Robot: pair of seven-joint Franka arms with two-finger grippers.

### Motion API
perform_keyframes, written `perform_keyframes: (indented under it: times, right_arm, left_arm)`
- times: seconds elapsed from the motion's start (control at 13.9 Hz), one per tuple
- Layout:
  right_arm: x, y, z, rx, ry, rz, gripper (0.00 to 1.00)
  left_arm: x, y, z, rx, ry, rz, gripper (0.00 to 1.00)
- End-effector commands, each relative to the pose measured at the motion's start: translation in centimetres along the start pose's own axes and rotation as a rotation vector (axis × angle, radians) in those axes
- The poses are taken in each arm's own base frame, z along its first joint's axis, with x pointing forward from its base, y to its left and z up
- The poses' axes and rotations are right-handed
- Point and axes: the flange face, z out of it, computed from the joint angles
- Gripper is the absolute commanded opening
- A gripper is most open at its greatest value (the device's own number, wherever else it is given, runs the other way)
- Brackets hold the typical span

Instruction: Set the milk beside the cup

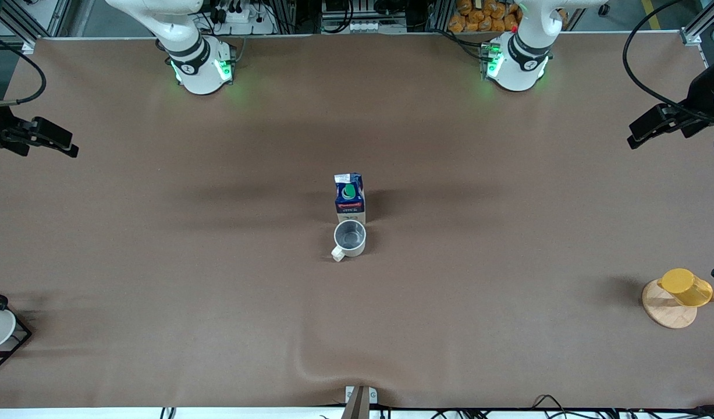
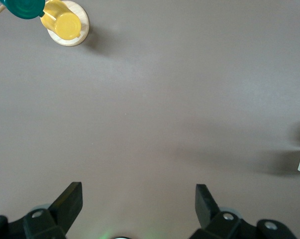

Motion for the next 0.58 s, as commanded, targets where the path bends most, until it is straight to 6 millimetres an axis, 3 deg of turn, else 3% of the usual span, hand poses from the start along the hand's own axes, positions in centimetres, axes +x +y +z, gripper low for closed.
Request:
perform_keyframes:
  times: [0.0, 0.5]
  right_arm:
    - [-0.63, 0.09, -0.55, 0.003, 0.003, 0.0, 1.0]
    - [-0.63, 0.0, -0.55, 0.003, 0.003, -0.001, 1.0]
  left_arm:
    - [0.85, 0.0, -1.12, -0.019, 0.016, 0.008, 1.0]
    - [0.91, 0.09, -0.94, -0.008, 0.0, 0.014, 1.0]
